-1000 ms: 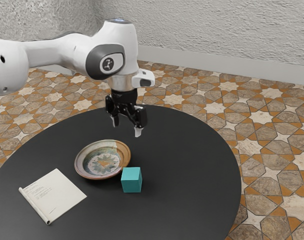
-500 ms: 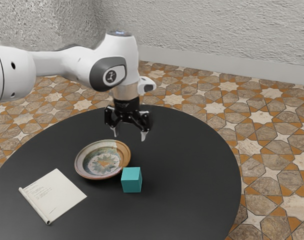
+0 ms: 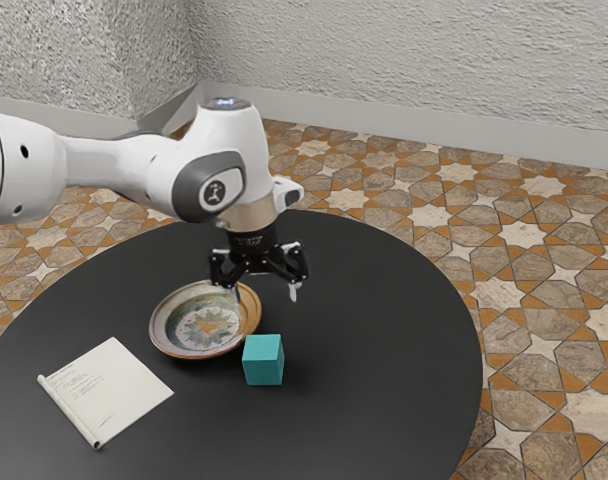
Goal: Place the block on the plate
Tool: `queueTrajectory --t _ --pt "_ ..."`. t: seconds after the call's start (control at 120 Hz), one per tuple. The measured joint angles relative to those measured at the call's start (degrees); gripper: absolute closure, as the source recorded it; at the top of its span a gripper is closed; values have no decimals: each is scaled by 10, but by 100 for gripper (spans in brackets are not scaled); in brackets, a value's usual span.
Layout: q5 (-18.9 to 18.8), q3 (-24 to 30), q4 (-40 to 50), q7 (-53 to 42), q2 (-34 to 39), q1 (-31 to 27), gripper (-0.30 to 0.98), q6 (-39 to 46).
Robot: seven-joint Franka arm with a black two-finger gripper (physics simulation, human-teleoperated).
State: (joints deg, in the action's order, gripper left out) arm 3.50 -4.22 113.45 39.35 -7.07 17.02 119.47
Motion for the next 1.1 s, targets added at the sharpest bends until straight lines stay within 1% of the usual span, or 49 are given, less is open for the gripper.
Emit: queueTrajectory --t 0.275,0.442,0.583,0.792,1.1 --pt "-7 3 4 49 -11 0 0 27" --pt "-13 4 4 71 -18 -2 0 31" --pt "-15 9 27 86 -14 -3 0 32" --pt "-32 13 39 94 -9 -9 0 25" --pt "-31 61 35 84 -21 -9 0 31"
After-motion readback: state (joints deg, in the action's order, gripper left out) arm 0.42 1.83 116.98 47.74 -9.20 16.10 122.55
